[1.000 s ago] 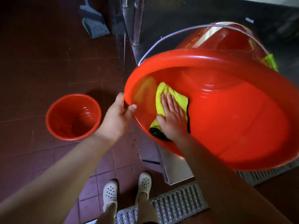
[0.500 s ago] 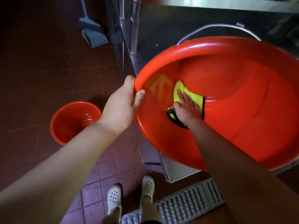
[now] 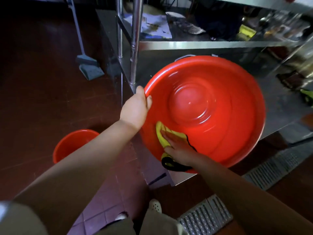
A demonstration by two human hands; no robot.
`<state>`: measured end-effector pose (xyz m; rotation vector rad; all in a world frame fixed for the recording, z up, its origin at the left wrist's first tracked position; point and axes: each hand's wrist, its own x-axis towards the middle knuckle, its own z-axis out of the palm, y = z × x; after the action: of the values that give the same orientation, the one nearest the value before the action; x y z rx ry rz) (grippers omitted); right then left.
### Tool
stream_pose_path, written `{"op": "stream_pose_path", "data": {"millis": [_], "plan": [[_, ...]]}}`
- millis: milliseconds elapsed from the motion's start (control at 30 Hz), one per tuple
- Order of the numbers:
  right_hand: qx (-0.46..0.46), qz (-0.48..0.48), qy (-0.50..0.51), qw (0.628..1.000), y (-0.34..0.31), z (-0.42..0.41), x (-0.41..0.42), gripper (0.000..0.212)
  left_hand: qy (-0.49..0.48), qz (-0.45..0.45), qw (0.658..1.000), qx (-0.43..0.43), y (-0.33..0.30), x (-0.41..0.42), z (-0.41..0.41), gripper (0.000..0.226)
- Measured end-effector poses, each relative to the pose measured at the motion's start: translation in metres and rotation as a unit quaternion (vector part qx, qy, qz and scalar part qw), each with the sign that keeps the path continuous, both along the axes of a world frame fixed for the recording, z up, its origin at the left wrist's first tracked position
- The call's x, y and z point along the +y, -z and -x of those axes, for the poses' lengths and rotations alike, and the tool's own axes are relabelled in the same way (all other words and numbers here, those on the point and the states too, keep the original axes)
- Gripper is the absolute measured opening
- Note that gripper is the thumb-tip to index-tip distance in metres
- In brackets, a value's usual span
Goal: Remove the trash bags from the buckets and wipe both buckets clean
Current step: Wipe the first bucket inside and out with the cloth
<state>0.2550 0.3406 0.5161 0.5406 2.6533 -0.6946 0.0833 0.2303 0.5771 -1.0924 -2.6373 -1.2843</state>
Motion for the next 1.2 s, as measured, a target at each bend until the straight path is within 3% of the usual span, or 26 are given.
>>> {"op": "stream_pose_path", "data": {"millis": [133,300,400,567,667,867,1067,1133,1200], "plan": [[-0.138,-0.122,-0.008,0.983,-0.01,-0.011,0.03,0.058,0.029,0.015,0.999,0.013,-0.013,-0.007,-0.005,0.016],[-0.201,-0.273,-0.015,0.941,-0.018,-0.014,0.032,0.043,0.063,0.006,0.998,0.007,-0.025,-0.024,-0.004,0.024],[-0.152,-0.321,-0.027,0.934,-0.022,-0.011,0.037,0.04,0.068,-0.01,0.998,-0.014,-0.029,-0.031,-0.007,0.027],[-0.006,-0.417,-0.098,0.903,-0.057,0.015,0.068,0.055,0.054,-0.054,0.992,-0.104,-0.049,-0.015,-0.005,0.027],[0.03,-0.431,-0.21,0.877,-0.082,0.042,0.092,0.054,0.027,-0.064,0.979,-0.194,-0.062,0.002,0.005,0.032],[-0.016,-0.393,-0.395,0.83,-0.086,0.092,0.125,0.041,-0.039,-0.028,0.957,-0.285,-0.06,0.028,0.02,0.023],[-0.187,-0.35,-0.468,0.79,-0.051,0.108,0.148,0.026,-0.098,0.058,0.95,-0.29,-0.062,0.041,0.014,0.029],[-0.248,-0.369,-0.492,0.748,-0.039,0.114,0.158,0.024,-0.129,0.086,0.952,-0.263,-0.064,0.045,0.008,0.033],[-0.298,-0.395,-0.552,0.671,-0.025,0.116,0.164,0.029,-0.159,0.103,0.954,-0.234,-0.066,0.048,-0.001,0.032]]}}
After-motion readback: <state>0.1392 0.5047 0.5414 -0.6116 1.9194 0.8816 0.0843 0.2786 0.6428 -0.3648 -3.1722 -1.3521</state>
